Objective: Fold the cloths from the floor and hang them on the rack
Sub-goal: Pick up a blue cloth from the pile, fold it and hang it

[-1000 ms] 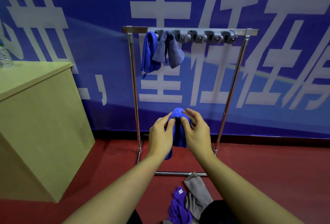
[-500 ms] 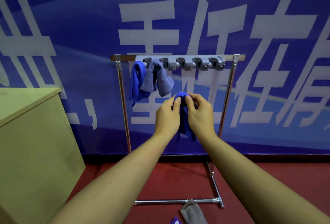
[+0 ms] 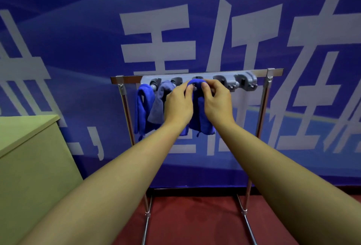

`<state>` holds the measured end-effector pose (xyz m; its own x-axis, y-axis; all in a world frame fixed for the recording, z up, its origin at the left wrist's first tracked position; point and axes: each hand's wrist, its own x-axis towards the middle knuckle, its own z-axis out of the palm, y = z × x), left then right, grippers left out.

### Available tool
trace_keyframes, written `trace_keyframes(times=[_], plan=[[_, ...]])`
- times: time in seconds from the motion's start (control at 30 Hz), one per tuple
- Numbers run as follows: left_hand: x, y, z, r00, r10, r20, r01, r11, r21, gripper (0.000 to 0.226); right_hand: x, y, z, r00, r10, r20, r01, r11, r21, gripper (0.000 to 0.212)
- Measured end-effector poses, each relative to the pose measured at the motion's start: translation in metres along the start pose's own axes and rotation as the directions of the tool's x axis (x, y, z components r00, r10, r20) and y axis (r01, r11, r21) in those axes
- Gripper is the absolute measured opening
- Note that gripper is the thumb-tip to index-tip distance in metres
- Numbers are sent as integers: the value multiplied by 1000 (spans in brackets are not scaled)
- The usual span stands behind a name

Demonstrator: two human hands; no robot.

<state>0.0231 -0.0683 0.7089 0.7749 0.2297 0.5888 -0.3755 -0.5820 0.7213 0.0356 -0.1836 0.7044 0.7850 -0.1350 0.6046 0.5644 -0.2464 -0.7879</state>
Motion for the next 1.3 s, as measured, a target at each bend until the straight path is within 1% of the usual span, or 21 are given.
trace_keyframes(times=[0.07,0.17,0.3,0.37,0.5,0.6,0.67,0.77,0.87,0.93,1.0,1.07,1.13,1.2,1.3], plan=[[13,-7,-2,1000,11,-22,-10,999,43,32,12,4,7,1000,-15,15,15,1000,-3,26],[32,-13,-4,997,68,-47,-62,993,103,34,28,7,12,998,-64,18,65,997,-44,24],[53,-14,-5,989,143,-41,-133,973,188,32,49,10,17,994,-105,25,107,991,-76,22],[60,-18,-3,987,155,-33,-142,959,246,32,54,15,21,994,-104,30,106,990,-92,22],[55,-26,9,996,79,-35,-62,938,341,30,48,33,26,995,-83,62,91,987,-132,24],[48,-31,17,1000,8,-17,-2,950,311,35,39,44,28,996,-48,81,60,986,-154,26],[49,-33,19,1000,-8,-26,15,954,299,35,38,46,27,996,-34,83,46,987,-154,26],[50,-33,18,997,45,-57,-25,949,313,38,43,45,24,997,-32,76,43,988,-147,25],[52,-33,11,982,149,-119,-87,905,416,38,49,43,22,994,-49,94,64,984,-164,24],[54,-32,7,976,167,-140,-87,888,452,36,50,42,24,992,-60,107,78,982,-171,24],[53,-34,9,980,168,-109,-97,874,475,37,50,42,27,994,-58,88,72,984,-165,23],[49,-37,16,989,147,-24,-116,863,492,43,48,45,28,997,-45,64,54,986,-158,24],[44,-39,21,995,91,51,-104,882,459,48,45,49,27,997,-30,73,41,988,-152,24],[42,-42,23,998,30,62,-51,926,375,49,42,52,28,996,-19,90,33,986,-161,24],[38,-49,25,998,-44,49,36,989,144,38,37,54,30,996,3,92,12,986,-165,24]])
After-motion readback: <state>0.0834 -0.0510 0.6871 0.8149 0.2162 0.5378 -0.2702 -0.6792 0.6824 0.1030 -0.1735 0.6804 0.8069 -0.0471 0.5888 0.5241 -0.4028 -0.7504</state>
